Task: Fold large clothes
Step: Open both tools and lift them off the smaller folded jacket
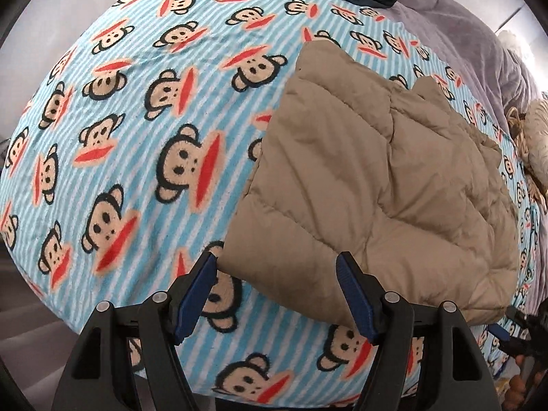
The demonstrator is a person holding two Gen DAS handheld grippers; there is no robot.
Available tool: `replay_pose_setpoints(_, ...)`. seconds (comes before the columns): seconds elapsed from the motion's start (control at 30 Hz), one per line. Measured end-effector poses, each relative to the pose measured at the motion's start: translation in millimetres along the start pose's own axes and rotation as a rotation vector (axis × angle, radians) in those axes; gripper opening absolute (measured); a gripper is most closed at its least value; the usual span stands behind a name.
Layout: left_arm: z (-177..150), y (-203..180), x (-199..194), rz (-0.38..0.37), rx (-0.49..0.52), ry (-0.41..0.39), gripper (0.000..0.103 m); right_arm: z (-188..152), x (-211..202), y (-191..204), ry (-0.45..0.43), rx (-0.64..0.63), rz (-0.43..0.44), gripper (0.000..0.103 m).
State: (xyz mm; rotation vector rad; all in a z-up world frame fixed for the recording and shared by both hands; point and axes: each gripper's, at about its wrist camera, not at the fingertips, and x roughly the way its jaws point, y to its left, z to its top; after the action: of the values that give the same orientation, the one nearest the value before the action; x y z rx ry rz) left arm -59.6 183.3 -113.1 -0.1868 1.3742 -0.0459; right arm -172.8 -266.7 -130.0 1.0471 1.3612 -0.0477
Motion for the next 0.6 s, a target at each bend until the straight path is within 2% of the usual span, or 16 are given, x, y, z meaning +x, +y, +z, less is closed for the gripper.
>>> replay_pose_setpoints(0.03, 2.4, -2.9, 1.1, 0.0, -0.001, 0.001, 0.073, -2.1, -1.2, 9.5, 0.003, -0.035, -0.019, 0.072)
replay_pose_setpoints(0.1, 6.5, -9.5, 2.2, -0.006, 0.006, 0.003, 0.09, -5.6, -0.4, 33.9, 0.014, -0.113, -0.036, 0.072)
replay_pose_setpoints(0.13, 9.8, -12.6, 2.9, -0.008, 0.01, -0.001, 0.102, -9.4, 2.6, 52.0, 0.019, -0.144, -0.038, 0.078)
replay_pose_setpoints(0.17, 10.8, -14.0, -0.2, -0.006, 0.024, -0.017, 0.102, -12.4, 3.9, 61.2, 0.023, -0.175, -0.041, 0.084)
replay_pose_setpoints(0.3, 16.2, -18.9, 0.1, 0.005, 0.071, -0.017, 0.102, -20.7, 14.1, 94.6, 0.016, -0.291, -0.08, 0.084)
replay_pose_setpoints(0.33, 19.0, -18.5, 0.7, 0.006, 0.078, -0.016, 0.102, -20.4, 19.7, 104.6, 0.014, -0.296, -0.087, 0.086)
replay_pose_setpoints(0.37, 20.7, -17.8, 1.1, 0.008, 0.082, -0.016, 0.102, -20.0, 25.2, 108.4, 0.013, -0.296, -0.096, 0.093)
replay_pose_setpoints(0.4, 22.2, -16.7, 1.8, 0.011, 0.086, -0.015, 0.102, -20.8, 26.5, 99.4, 0.012, -0.293, -0.099, 0.096)
replay_pose_setpoints(0.5, 27.6, -15.0, 4.2, 0.009, 0.098, -0.014, 0.102, -20.7, 39.8, 111.8, -0.008, -0.282, -0.11, 0.097)
replay_pose_setpoints(0.53, 29.1, -14.5, 5.4, 0.009, 0.104, -0.013, 0.102, -20.9, 43.0, 116.0, -0.031, -0.287, -0.129, 0.103)
replay_pose_setpoints(0.6, 32.3, -13.4, 8.1, 0.009, 0.116, -0.01, 0.102, -17.5, 53.5, 127.7, -0.062, -0.309, -0.172, 0.103)
